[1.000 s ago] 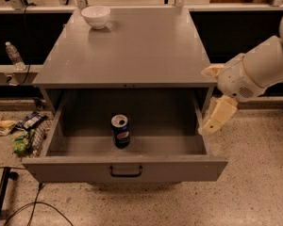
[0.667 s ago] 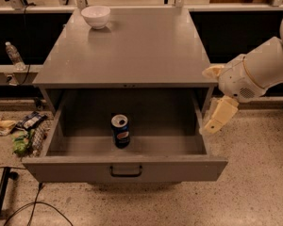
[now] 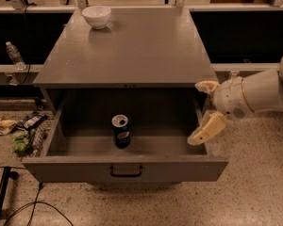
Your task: Pick pepsi can from top drawer and place on counter
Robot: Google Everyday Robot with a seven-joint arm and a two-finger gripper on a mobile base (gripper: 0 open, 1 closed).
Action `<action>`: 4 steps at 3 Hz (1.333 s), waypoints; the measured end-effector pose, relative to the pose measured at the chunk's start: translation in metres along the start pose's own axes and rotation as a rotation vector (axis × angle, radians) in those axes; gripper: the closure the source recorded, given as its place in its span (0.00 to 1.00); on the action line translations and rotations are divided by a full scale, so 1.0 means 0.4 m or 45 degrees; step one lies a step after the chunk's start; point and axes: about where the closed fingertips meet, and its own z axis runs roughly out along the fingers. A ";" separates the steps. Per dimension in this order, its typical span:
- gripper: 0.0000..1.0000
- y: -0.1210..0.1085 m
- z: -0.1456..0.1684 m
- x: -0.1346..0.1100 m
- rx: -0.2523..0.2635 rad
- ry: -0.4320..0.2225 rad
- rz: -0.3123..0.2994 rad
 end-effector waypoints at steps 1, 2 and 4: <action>0.00 0.028 0.039 -0.011 -0.009 -0.316 0.017; 0.00 0.056 0.063 -0.048 -0.022 -0.520 0.008; 0.00 0.083 0.229 -0.108 -0.121 -0.504 -0.035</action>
Offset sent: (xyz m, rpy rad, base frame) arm -0.0212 0.0570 -0.0024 0.5728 -0.1575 0.1022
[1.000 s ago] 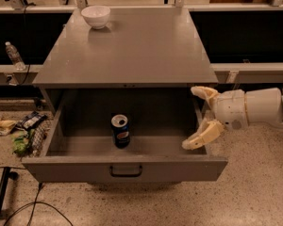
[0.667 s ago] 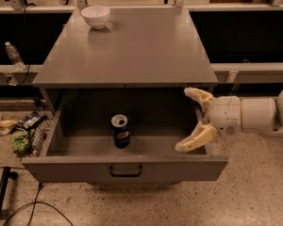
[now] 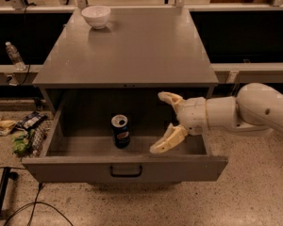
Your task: Pick pepsi can from top drawer and place on counter
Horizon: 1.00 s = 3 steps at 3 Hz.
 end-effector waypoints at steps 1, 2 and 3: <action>0.00 -0.033 0.141 0.007 -0.052 0.045 0.017; 0.00 -0.035 0.150 0.010 -0.051 0.032 0.012; 0.00 -0.045 0.170 0.046 -0.034 0.053 0.023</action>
Offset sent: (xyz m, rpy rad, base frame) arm 0.0203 0.0277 -0.0174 -0.0308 0.0273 0.0086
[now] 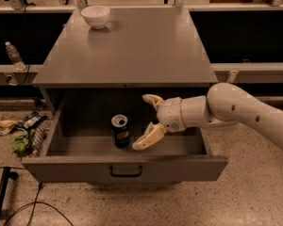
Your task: Pick pepsi can from top drawer and place on counter
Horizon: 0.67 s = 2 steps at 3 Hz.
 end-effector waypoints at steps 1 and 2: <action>0.00 -0.026 0.042 0.067 0.020 0.051 0.029; 0.00 -0.060 0.099 0.117 0.035 0.088 0.034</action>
Offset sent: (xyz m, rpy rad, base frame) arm 0.0477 0.0152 -0.0777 -0.0885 0.0269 -0.0628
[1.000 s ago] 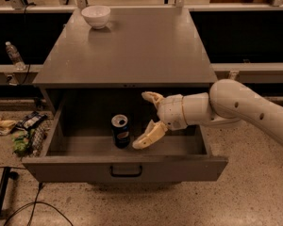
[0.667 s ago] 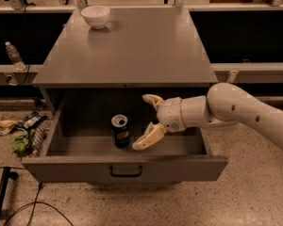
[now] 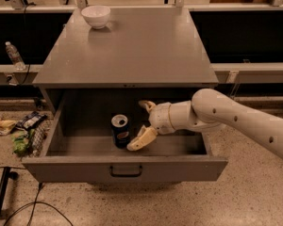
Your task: Pick pepsi can from top drawer and place on counter
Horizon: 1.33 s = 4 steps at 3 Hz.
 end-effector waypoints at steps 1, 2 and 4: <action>0.03 -0.031 0.050 -0.004 0.008 -0.033 -0.024; 0.24 -0.034 0.087 0.000 0.013 -0.061 -0.033; 0.69 -0.032 0.149 -0.024 -0.044 -0.129 -0.076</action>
Offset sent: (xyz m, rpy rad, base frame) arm 0.0281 0.0363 -0.0241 0.0623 -0.0549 -0.0011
